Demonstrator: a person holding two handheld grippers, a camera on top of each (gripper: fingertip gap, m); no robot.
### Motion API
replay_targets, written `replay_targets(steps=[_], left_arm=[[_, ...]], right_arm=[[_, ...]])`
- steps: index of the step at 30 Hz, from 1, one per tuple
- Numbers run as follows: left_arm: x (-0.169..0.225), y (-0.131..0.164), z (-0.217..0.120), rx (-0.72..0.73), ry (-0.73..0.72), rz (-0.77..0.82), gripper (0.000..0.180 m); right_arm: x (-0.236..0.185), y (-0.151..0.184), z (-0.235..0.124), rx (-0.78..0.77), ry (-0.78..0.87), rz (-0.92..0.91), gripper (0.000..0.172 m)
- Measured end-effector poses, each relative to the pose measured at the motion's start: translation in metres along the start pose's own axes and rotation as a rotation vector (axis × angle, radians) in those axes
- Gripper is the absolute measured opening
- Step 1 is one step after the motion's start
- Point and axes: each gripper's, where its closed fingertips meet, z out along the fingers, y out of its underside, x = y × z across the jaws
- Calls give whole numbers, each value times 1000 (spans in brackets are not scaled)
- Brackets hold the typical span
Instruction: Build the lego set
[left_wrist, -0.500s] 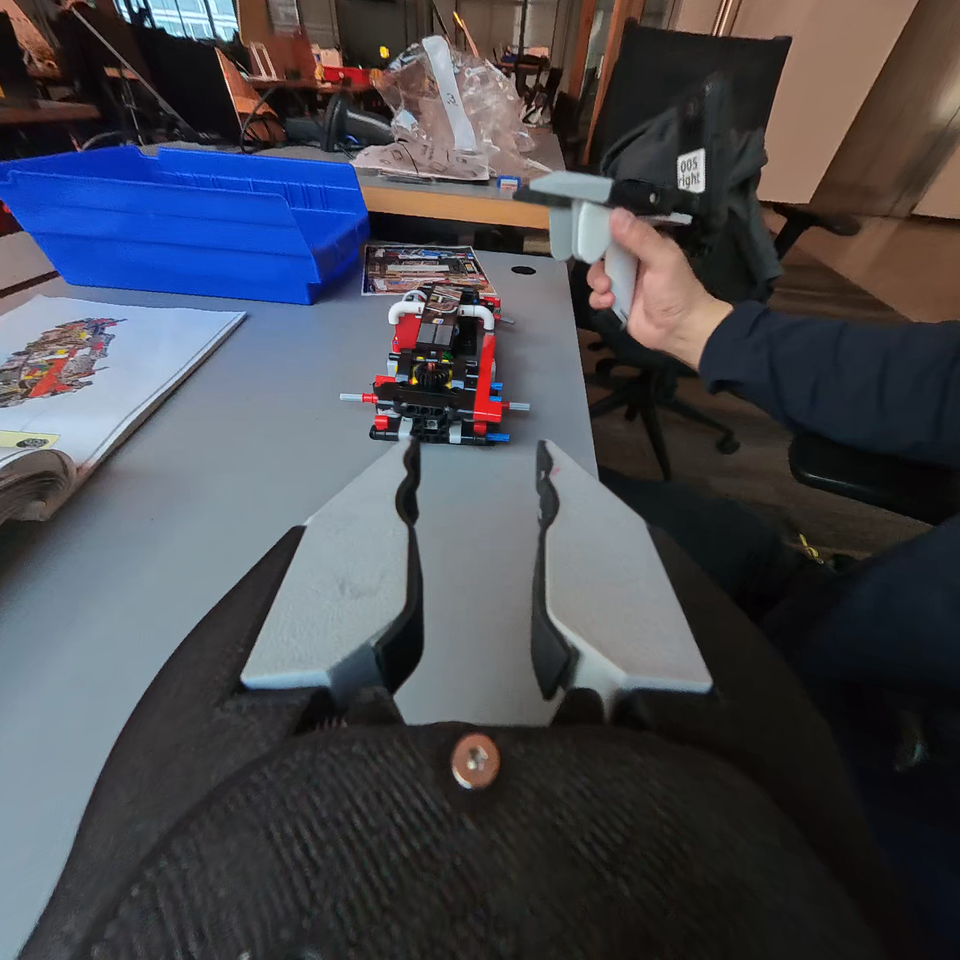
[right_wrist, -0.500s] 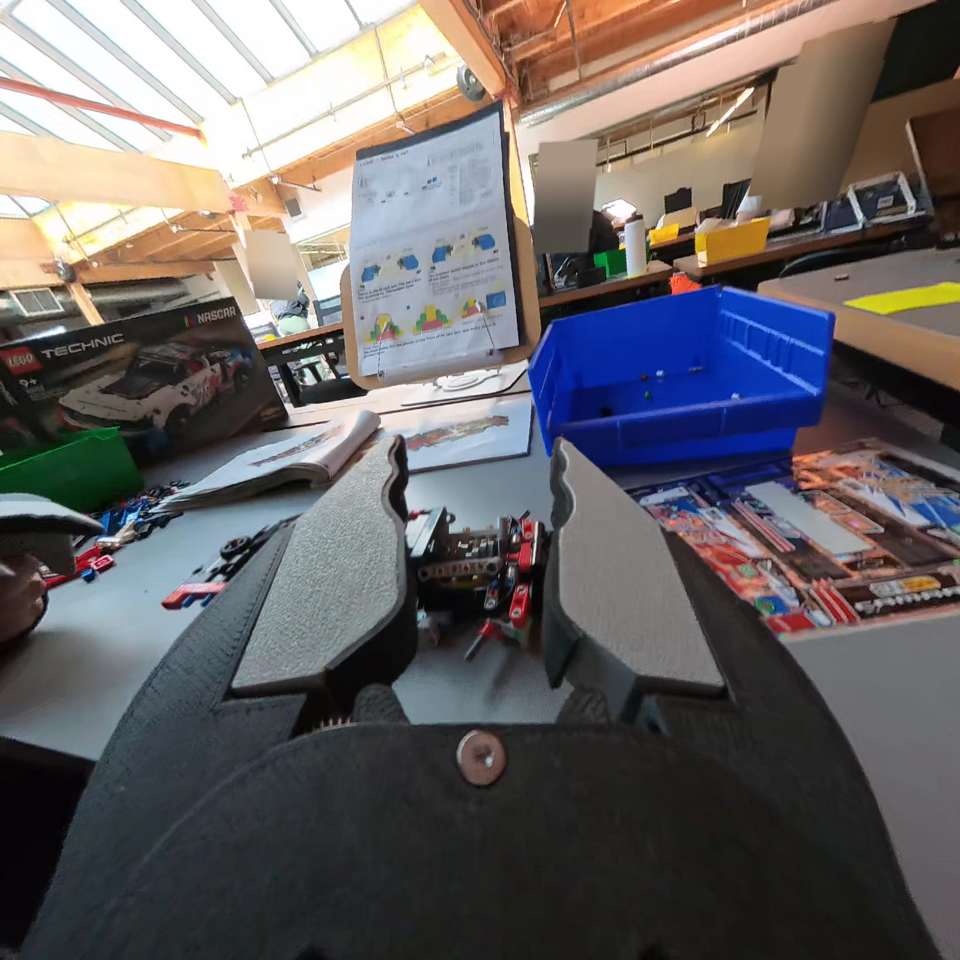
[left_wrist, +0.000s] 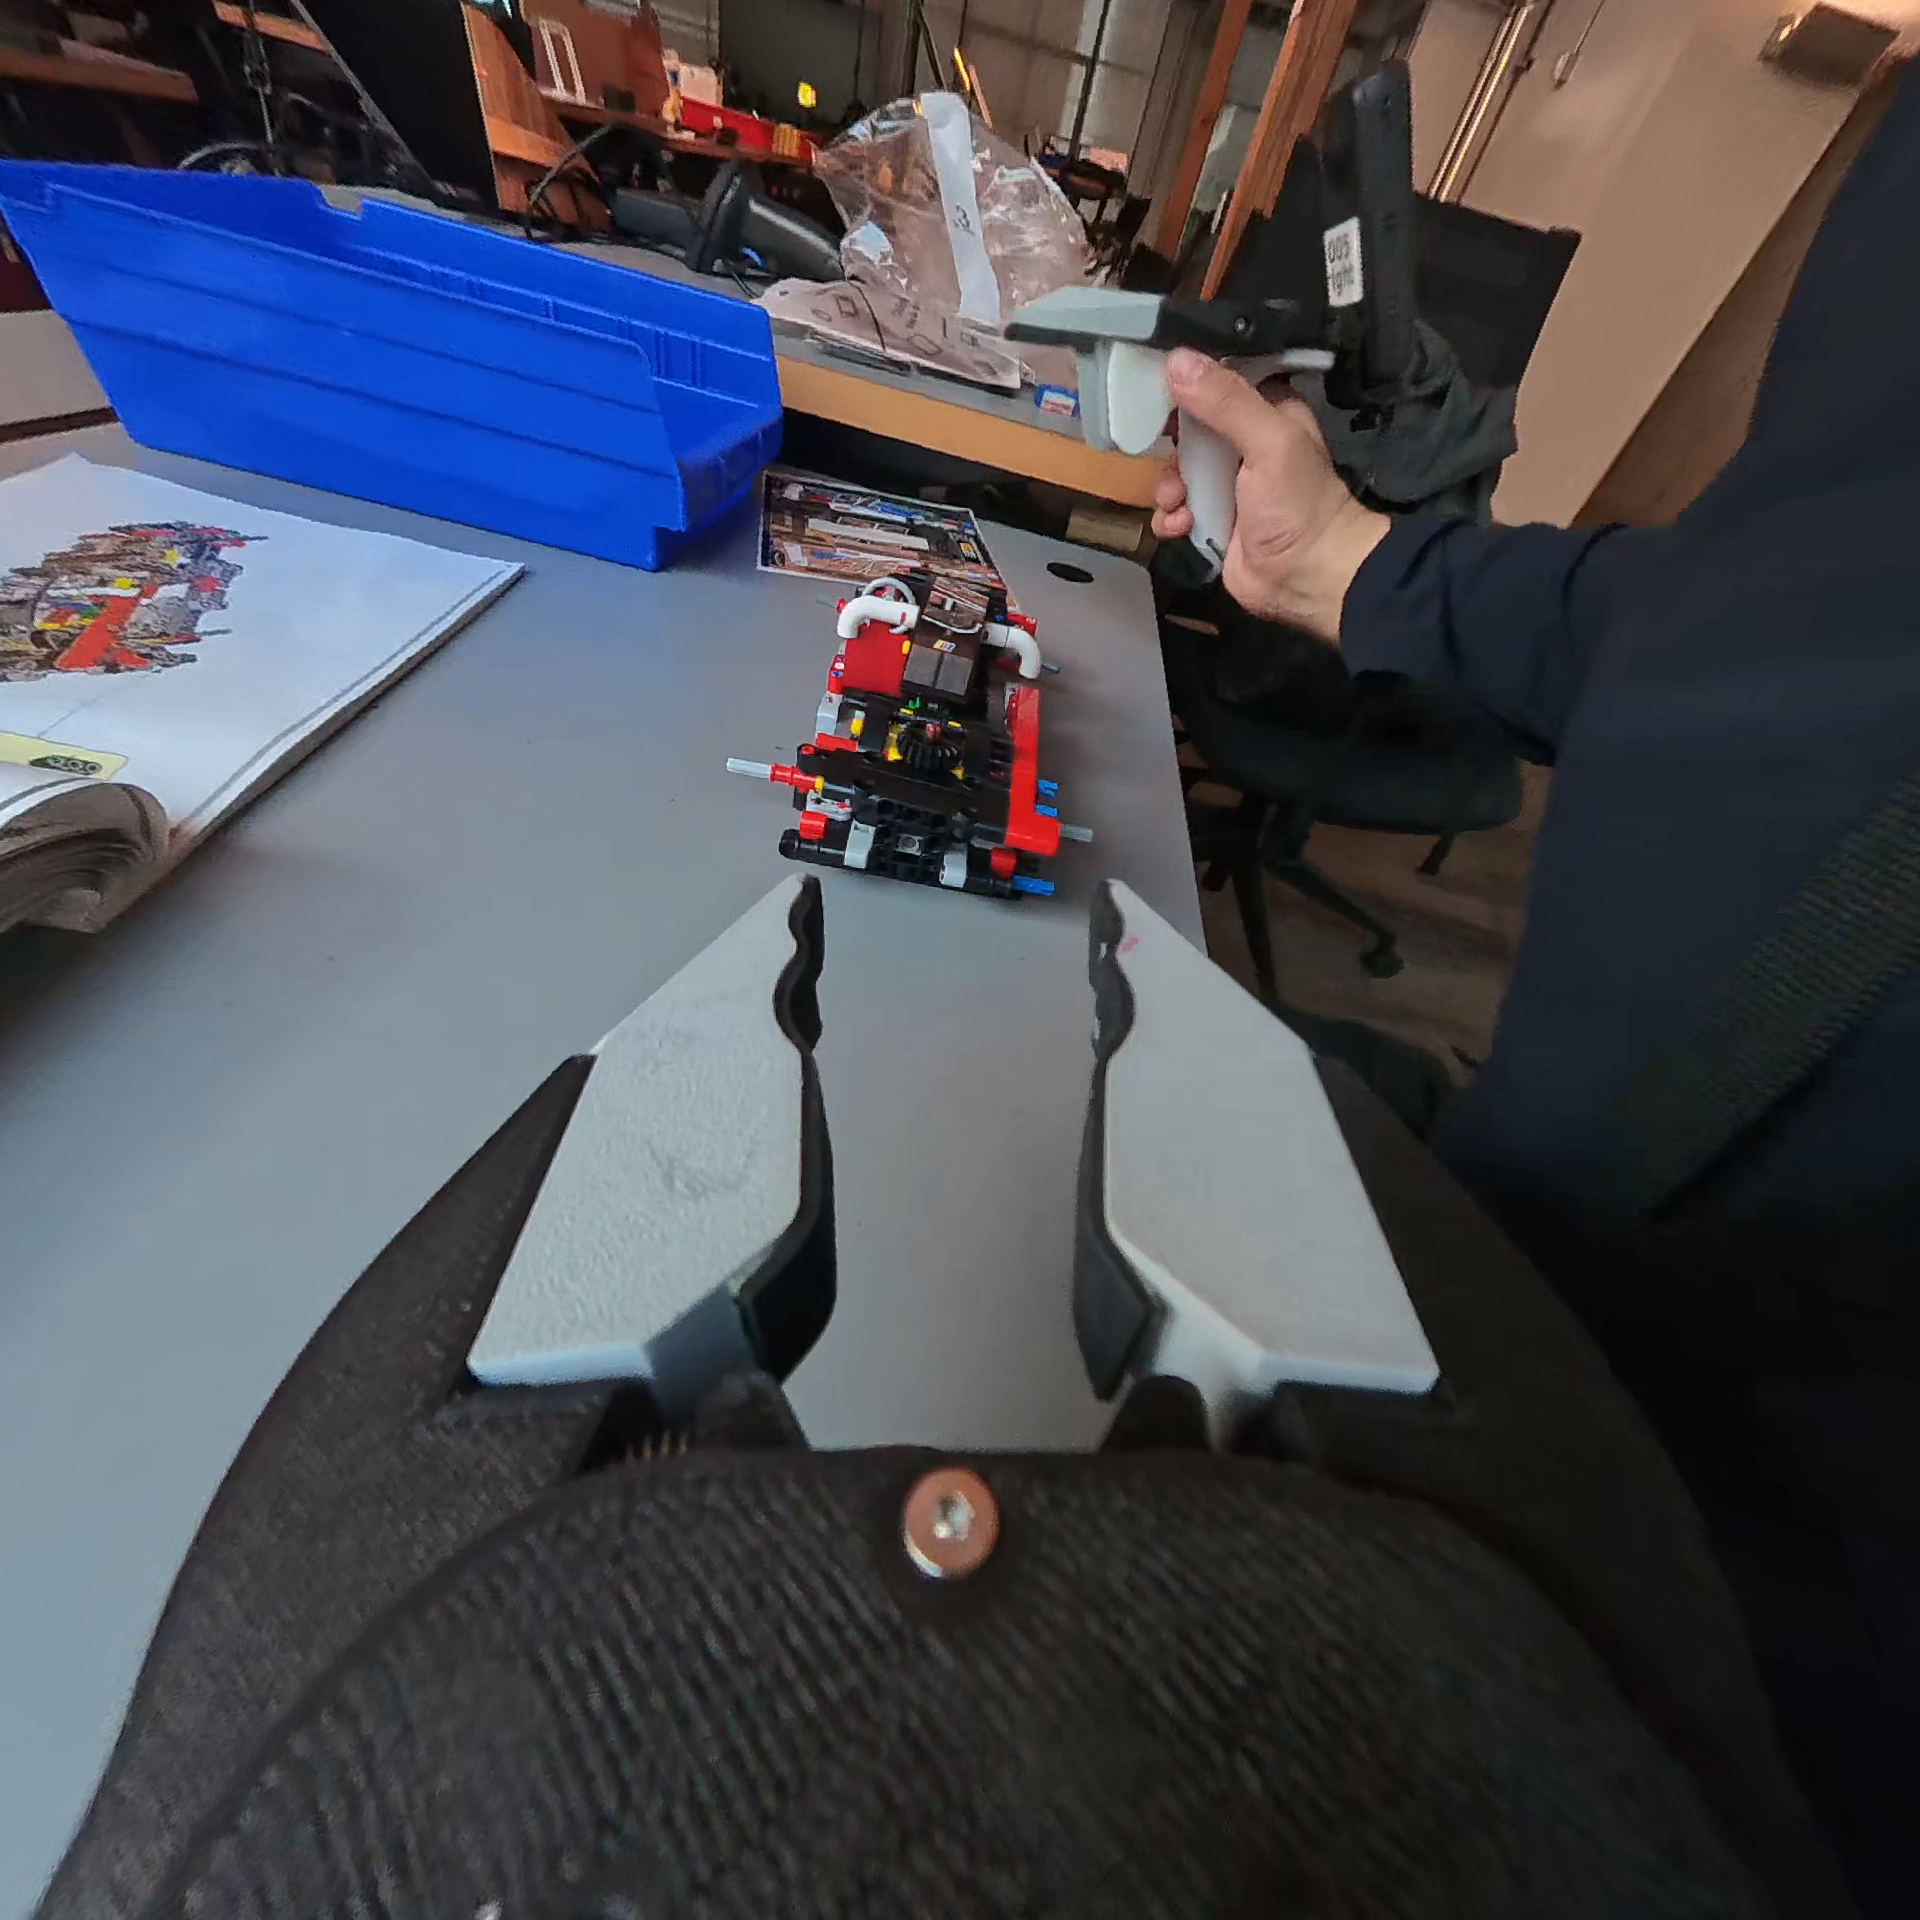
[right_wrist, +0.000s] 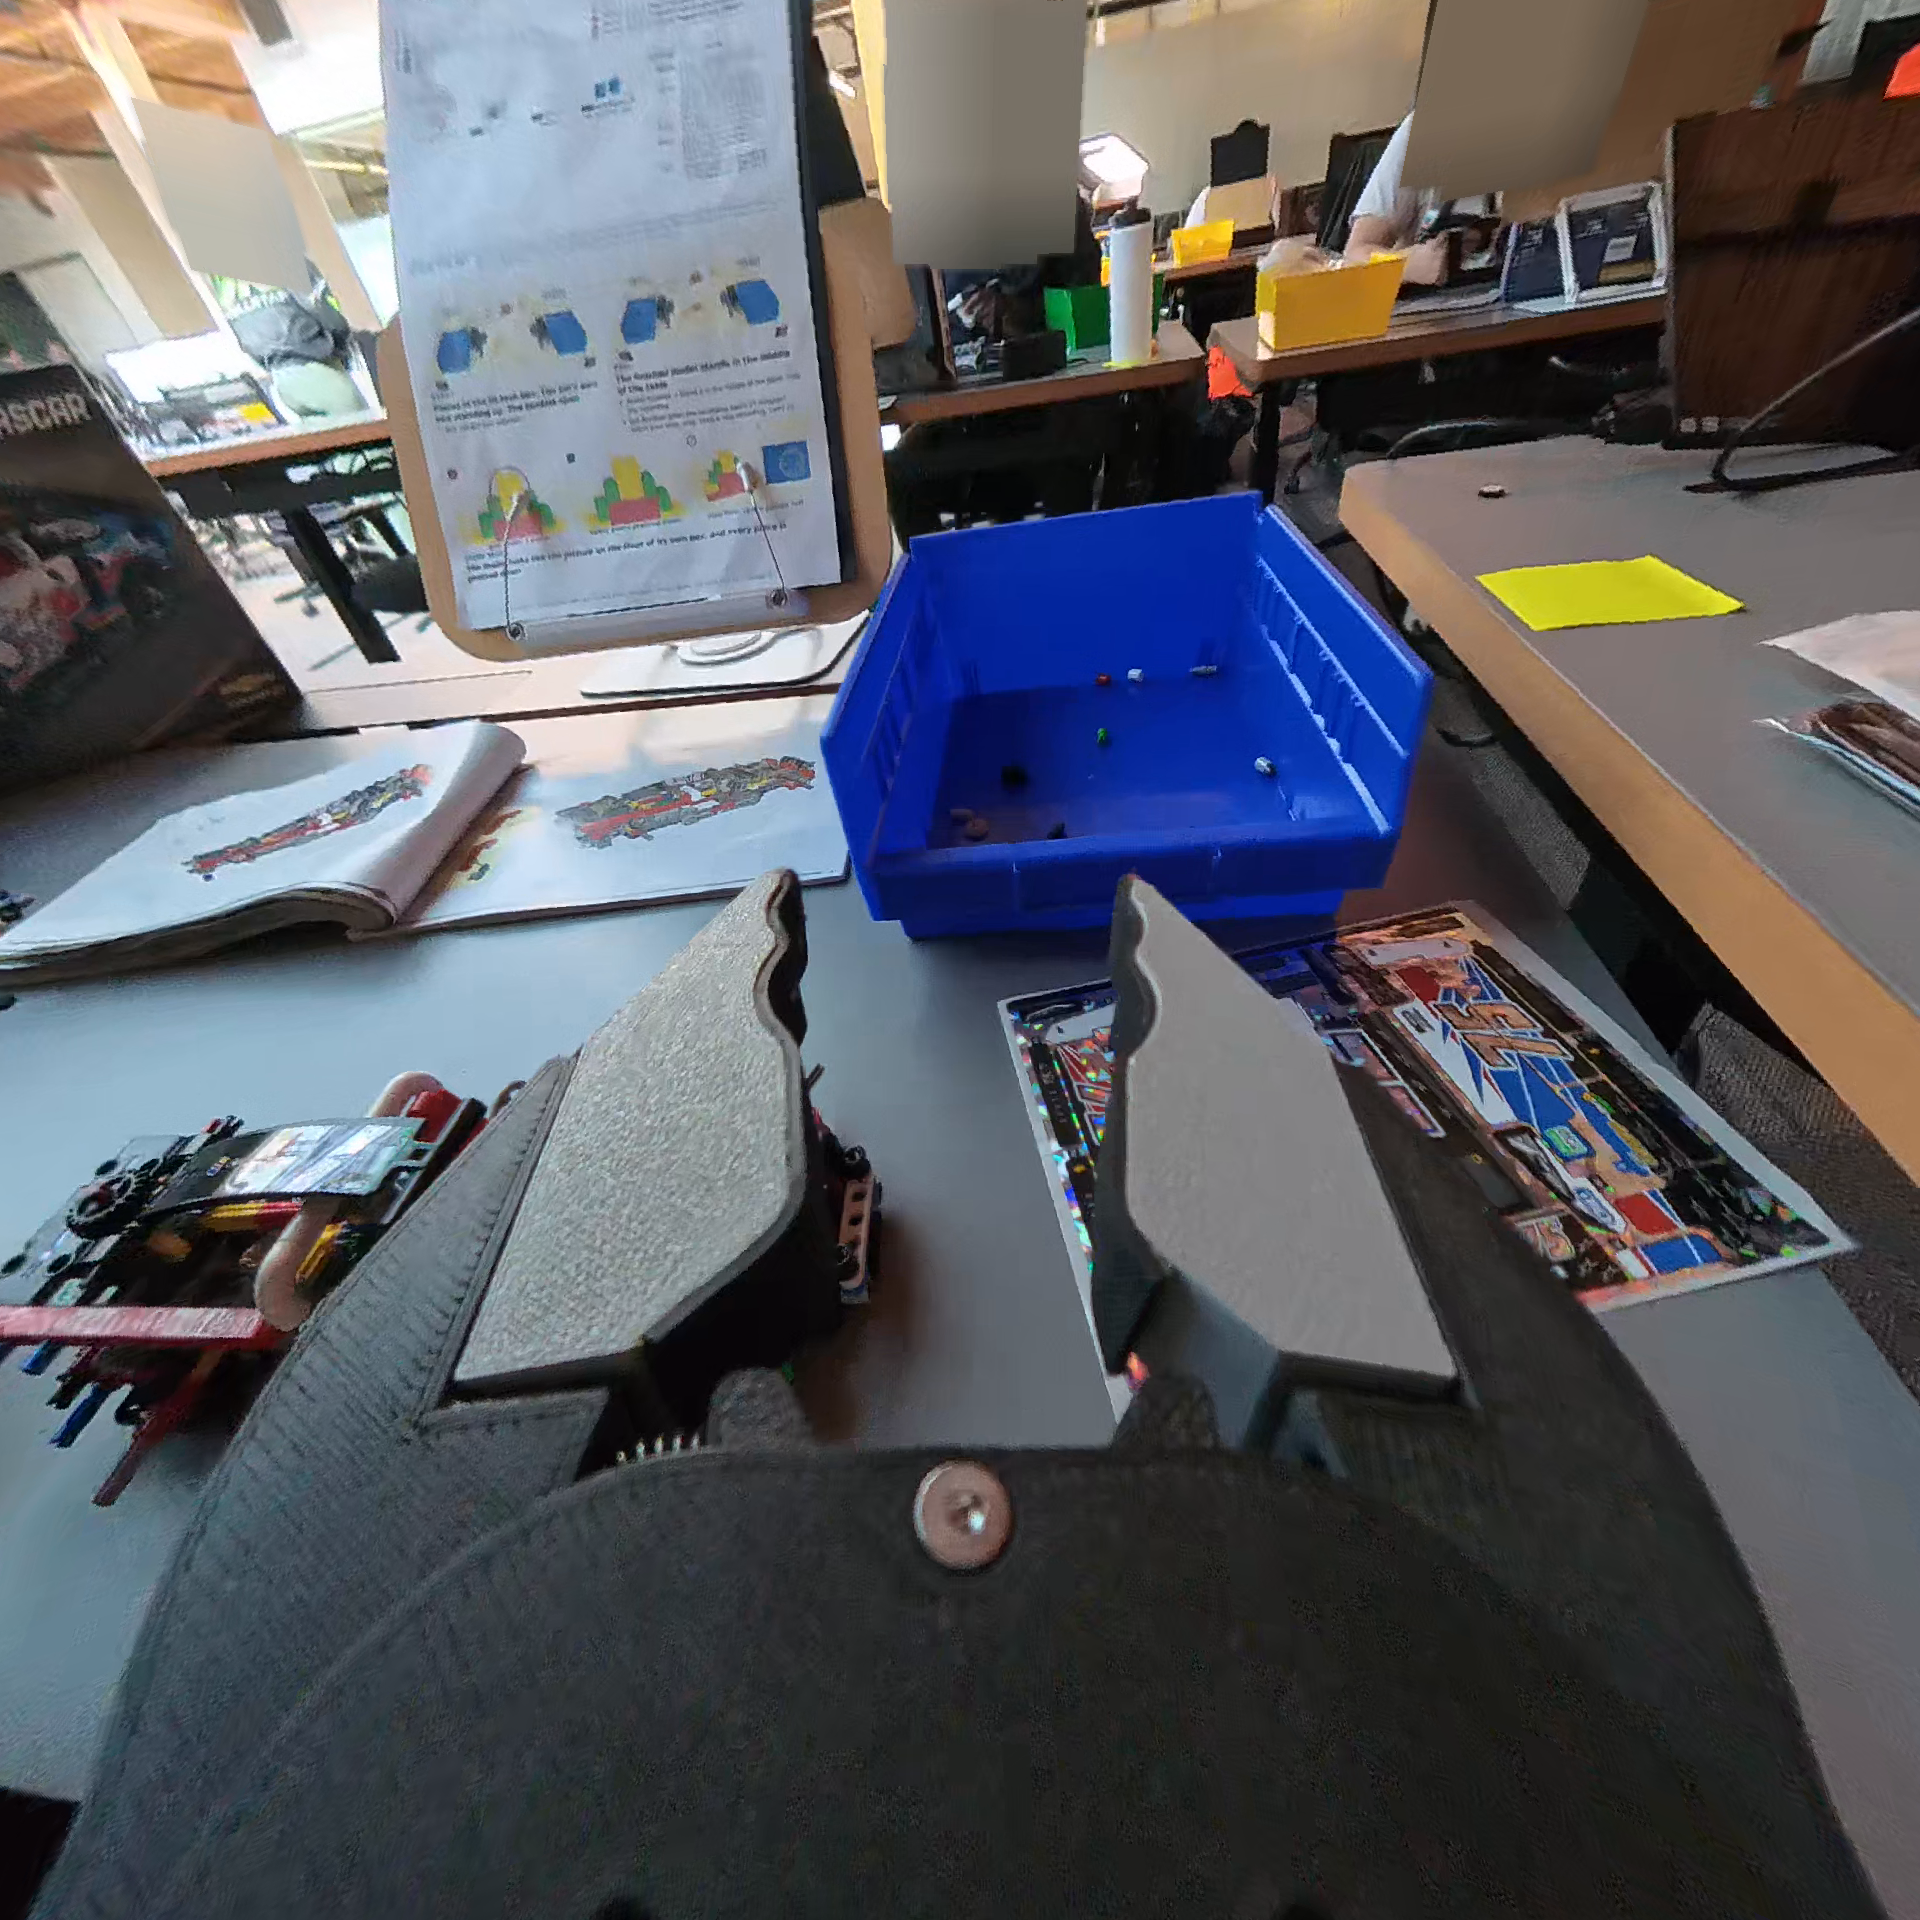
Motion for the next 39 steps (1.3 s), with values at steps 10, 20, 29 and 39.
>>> replay_targets(steps=[10,20,29,39], left_arm=[[1,2,1,-13,2,4,51],[12,16,11,-113,-67,210,47],[12,11,6,-74,-63,194,45],[9,14,6,-94,-48,145,46]], right_arm=[[-44,2,-36,127,-105,14,57],[-81,27,-84,112,-145,122,56],[-113,61,-82,25,-214,187,53],[-135,94,-61,-204,-455,-41,50]])
